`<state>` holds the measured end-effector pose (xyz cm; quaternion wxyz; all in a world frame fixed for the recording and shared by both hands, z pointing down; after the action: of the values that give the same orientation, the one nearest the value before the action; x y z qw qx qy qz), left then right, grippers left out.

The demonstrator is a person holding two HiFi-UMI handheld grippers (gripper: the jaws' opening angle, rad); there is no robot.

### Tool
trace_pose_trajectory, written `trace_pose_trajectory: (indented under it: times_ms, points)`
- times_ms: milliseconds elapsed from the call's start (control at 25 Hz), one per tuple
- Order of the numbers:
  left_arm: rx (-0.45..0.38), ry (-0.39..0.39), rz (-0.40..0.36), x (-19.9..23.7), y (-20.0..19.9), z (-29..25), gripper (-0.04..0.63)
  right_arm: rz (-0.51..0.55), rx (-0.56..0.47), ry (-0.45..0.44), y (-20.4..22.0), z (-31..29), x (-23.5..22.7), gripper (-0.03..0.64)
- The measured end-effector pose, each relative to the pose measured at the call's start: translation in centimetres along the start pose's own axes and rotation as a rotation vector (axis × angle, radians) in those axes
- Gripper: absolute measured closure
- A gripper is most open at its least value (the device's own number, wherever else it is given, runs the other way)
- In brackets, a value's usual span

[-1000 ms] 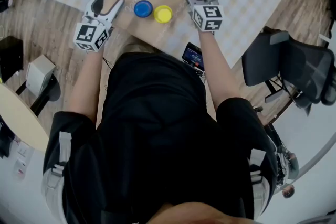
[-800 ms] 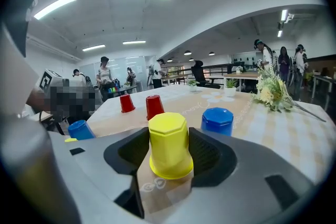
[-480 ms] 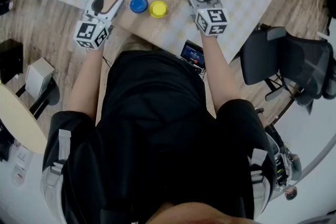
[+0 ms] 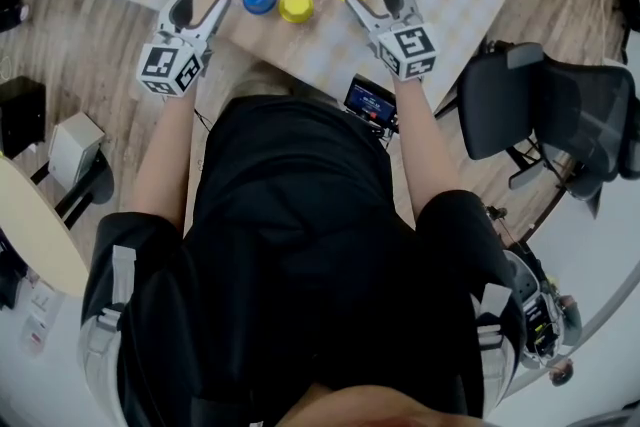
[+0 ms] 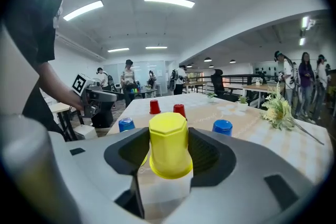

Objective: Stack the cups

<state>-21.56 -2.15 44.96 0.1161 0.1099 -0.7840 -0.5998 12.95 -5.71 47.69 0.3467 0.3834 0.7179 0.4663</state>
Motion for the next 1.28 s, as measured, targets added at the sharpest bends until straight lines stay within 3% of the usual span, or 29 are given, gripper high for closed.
trace_pose_trajectory:
  times_ms: [520,800,1280]
  points:
    - [0.015,-0.019,-0.009,-1.2,1.0,3.1,0.347,0.025,0.103,-0.169,3.6,-0.5,2.3,0.376]
    - [0.032,-0.015,-0.014,-1.4,1.6,3.6,0.347,0.017,0.101,-0.243,4.9,-0.8,2.4,0.376]
    - [0.039,0.002,-0.025,-1.9,1.4,3.9,0.347,0.027,0.104,-0.287,6.3,-1.8,2.8,0.374]
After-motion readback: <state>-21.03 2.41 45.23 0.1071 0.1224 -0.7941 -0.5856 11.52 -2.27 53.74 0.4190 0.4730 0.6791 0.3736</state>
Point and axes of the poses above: the fingertips, and each gripper's own axes: z backward along the fingers, x to its left, y out of its underside, the point moved 8 cm from there along z, backward along the fingers, and after that the axes turned 14 degrees about -y, right-handed, at the moved point
